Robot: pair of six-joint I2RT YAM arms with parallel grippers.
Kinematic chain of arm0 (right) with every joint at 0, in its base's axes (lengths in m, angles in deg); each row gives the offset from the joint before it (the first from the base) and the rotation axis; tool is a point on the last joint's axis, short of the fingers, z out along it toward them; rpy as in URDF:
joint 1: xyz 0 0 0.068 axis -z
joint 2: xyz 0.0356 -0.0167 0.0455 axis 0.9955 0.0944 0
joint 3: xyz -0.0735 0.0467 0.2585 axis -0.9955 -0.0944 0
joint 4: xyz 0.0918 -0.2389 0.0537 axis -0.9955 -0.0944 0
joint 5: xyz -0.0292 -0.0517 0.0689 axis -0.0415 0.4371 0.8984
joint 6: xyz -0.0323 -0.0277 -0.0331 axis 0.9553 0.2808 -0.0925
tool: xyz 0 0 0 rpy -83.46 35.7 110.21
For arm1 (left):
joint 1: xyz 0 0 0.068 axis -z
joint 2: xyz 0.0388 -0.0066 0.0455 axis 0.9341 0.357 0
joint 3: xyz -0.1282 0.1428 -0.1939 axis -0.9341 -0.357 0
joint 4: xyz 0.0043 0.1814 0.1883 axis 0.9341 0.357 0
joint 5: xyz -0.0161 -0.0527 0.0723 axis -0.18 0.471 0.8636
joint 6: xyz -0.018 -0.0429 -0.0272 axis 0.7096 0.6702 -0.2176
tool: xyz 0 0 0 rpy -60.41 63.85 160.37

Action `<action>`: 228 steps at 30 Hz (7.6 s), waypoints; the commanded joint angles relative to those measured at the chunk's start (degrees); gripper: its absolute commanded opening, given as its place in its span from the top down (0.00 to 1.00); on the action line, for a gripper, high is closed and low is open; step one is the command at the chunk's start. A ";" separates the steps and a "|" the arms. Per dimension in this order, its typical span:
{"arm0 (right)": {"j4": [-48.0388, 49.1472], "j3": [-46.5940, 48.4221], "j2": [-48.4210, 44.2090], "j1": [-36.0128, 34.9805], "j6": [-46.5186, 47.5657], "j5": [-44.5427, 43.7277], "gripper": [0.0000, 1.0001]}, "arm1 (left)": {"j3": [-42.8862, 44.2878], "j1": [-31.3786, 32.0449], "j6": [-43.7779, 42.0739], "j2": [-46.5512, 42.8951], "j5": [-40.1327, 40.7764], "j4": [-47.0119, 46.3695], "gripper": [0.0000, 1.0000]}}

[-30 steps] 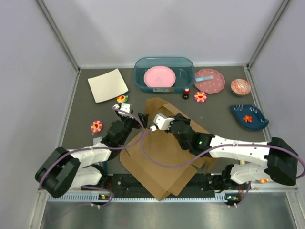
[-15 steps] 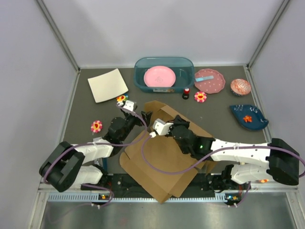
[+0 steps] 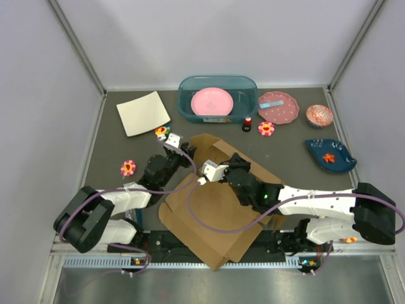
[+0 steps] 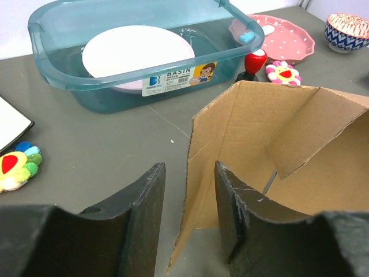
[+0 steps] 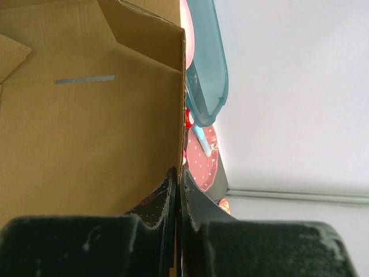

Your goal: Fold the paper box

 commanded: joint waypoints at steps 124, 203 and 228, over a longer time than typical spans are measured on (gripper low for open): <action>9.92 -3.12 3.68 -6.31 4.98 -10.04 1.00 | -7.19 13.74 18.24 -15.81 -0.52 6.32 1.00; 6.85 -3.48 3.51 -7.98 1.73 -10.39 1.00 | 2.65 5.23 24.74 -5.72 15.58 14.07 0.53; 4.65 -2.95 3.24 -8.59 0.32 -10.83 1.00 | -1.57 4.17 25.19 6.96 -10.62 -4.49 0.44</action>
